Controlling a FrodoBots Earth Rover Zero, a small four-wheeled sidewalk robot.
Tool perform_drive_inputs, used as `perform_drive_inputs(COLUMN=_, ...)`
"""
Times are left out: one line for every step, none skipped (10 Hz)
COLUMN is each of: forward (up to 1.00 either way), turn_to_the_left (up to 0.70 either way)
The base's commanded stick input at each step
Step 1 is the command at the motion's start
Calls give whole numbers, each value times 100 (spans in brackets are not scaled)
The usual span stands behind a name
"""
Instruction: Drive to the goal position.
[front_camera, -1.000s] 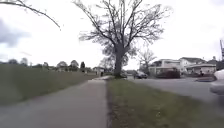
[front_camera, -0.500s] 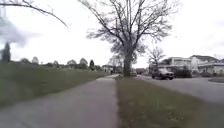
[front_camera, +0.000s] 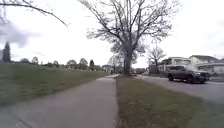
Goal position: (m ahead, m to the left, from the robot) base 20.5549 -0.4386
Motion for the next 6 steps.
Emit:
perform_drive_inputs(forward=85, turn_to_the_left=-32)
perform_drive_inputs(forward=85, turn_to_the_left=-21)
perform_drive_inputs(forward=85, turn_to_the_left=-7)
perform_drive_inputs(forward=85, turn_to_the_left=0)
perform_drive_inputs(forward=85, turn_to_the_left=0)
perform_drive_inputs(forward=85, turn_to_the_left=0)
